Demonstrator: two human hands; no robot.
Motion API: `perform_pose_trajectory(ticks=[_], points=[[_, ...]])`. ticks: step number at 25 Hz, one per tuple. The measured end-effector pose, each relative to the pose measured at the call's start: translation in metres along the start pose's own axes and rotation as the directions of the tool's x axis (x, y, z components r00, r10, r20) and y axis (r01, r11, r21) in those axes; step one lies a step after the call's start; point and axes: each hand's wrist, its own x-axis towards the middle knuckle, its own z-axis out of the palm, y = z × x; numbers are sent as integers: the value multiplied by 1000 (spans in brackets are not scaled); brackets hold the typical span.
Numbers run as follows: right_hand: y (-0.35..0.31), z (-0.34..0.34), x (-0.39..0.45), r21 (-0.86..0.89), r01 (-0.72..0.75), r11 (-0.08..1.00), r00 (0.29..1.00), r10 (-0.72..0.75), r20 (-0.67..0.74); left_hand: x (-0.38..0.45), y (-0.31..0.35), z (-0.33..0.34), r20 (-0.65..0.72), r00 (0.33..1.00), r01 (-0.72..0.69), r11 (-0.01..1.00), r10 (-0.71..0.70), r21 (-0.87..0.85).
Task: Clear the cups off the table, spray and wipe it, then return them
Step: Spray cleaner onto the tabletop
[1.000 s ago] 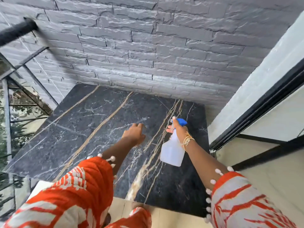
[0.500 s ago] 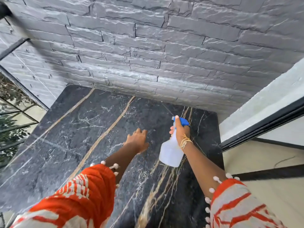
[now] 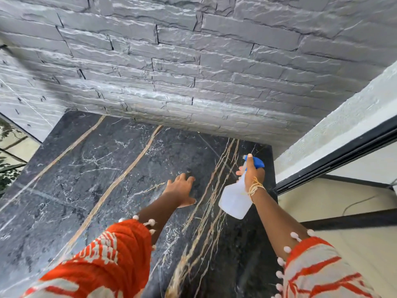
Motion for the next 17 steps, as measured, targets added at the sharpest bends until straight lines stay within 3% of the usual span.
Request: perform_pose_trajectory(ticks=[4, 7, 12, 14, 17], points=[[7, -33, 6, -67, 21, 998, 995, -27, -91, -4, 12, 7, -18, 1000, 22, 1000, -22, -15], [15, -56, 8, -107, -24, 994, 995, 13, -96, -12, 22, 14, -27, 998, 59, 998, -60, -21], [32, -80, 2, -146, -81, 986, 974, 48, -220, -32, 28, 30, -50, 992, 118, 993, -118, 3], [38, -78, -6, -196, -71, 978, 990, 45, -135, -43, 29, 38, -48, 990, 136, 991, -135, 7], [41, -63, -26, -167, -102, 981, 988, 120, 99, -57, 31, 46, -36, 987, 158, 987, -157, 9]])
